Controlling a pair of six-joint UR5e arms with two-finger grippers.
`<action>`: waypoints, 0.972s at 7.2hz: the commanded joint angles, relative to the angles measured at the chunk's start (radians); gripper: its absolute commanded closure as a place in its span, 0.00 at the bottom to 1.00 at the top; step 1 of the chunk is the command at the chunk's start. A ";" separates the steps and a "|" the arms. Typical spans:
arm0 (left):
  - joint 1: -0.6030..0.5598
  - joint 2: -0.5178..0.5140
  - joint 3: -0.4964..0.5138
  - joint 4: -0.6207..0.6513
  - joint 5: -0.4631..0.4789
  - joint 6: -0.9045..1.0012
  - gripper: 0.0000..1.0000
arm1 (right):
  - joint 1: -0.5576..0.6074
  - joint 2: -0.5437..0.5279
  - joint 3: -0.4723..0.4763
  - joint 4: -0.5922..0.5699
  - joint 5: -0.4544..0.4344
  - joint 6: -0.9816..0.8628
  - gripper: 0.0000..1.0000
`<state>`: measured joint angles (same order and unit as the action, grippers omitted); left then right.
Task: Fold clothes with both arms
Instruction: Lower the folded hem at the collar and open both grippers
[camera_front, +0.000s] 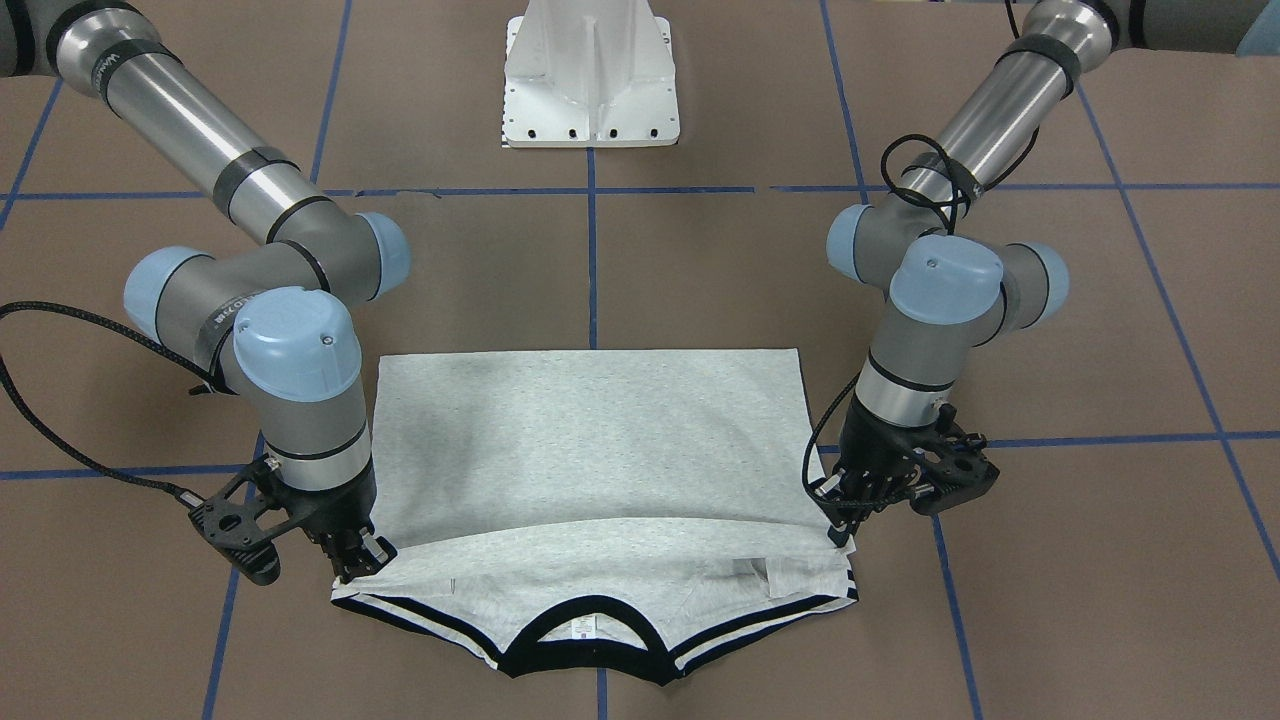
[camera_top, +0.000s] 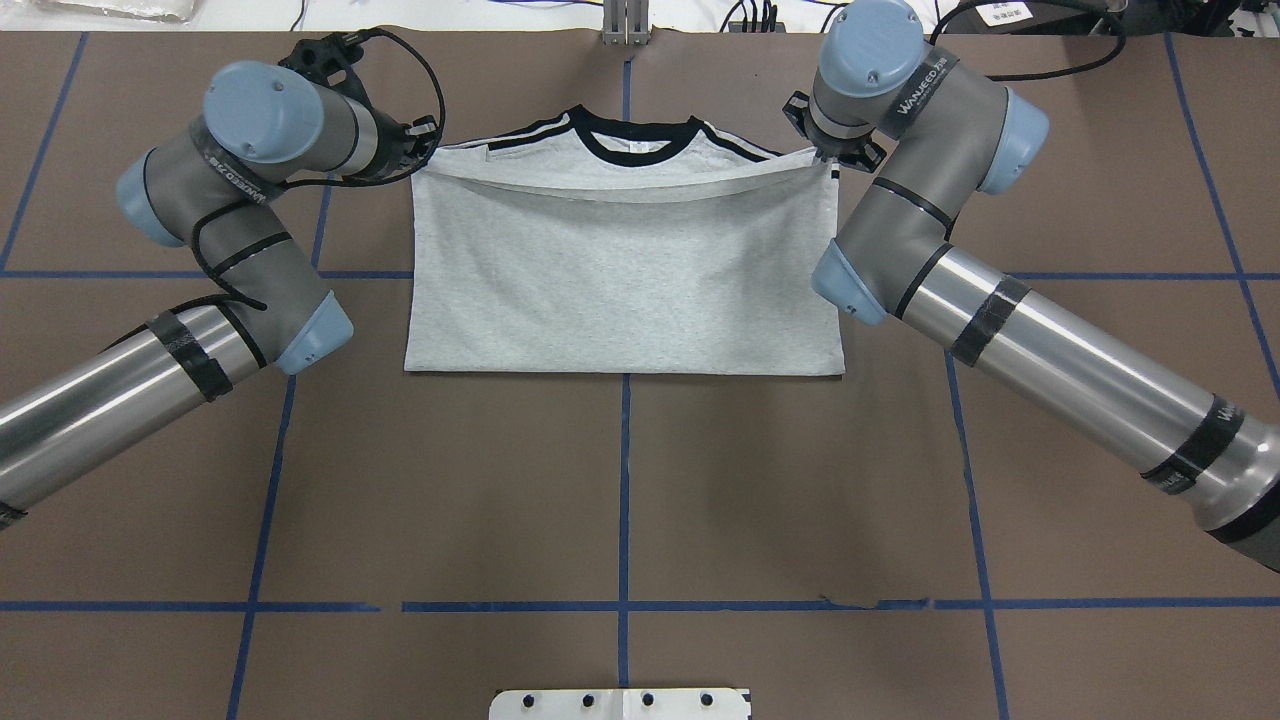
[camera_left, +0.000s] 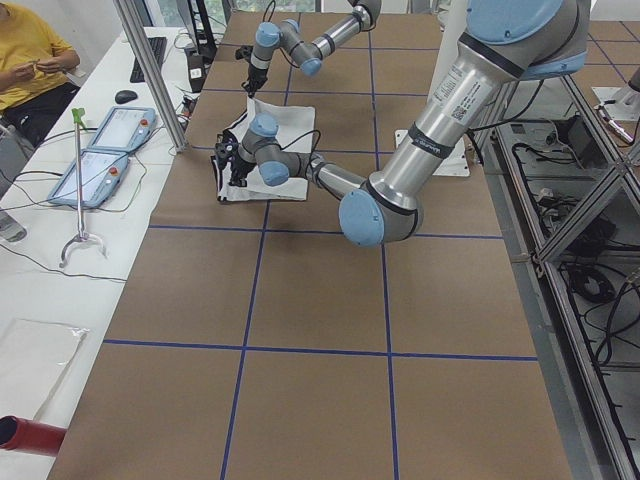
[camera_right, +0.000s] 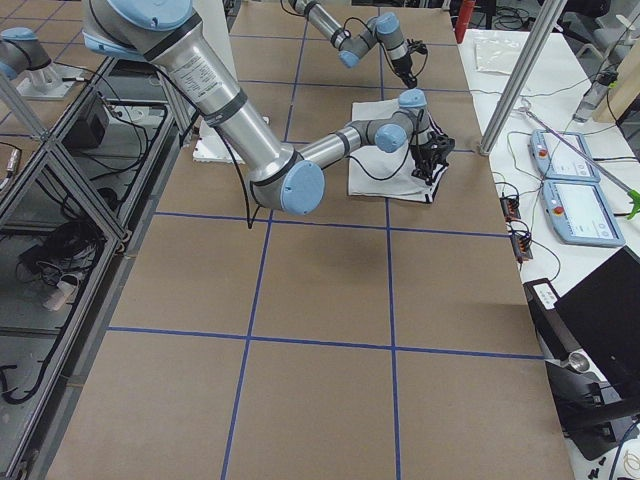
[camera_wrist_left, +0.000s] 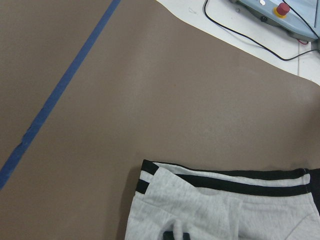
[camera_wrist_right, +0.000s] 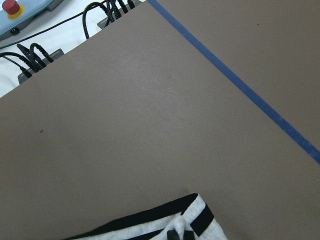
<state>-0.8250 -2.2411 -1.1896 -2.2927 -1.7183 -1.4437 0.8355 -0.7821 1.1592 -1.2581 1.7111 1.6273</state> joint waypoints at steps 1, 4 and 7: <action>0.000 -0.006 0.048 -0.039 0.009 0.005 1.00 | 0.001 0.004 -0.036 0.026 -0.005 -0.003 1.00; -0.006 -0.009 0.053 -0.060 0.009 0.003 0.71 | 0.007 0.015 -0.032 0.028 -0.007 0.006 0.00; -0.057 0.001 0.022 -0.105 -0.001 0.005 0.68 | 0.018 -0.110 0.183 0.029 0.036 0.026 0.00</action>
<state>-0.8717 -2.2447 -1.1498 -2.3872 -1.7167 -1.4384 0.8606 -0.8136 1.2258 -1.2293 1.7343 1.6407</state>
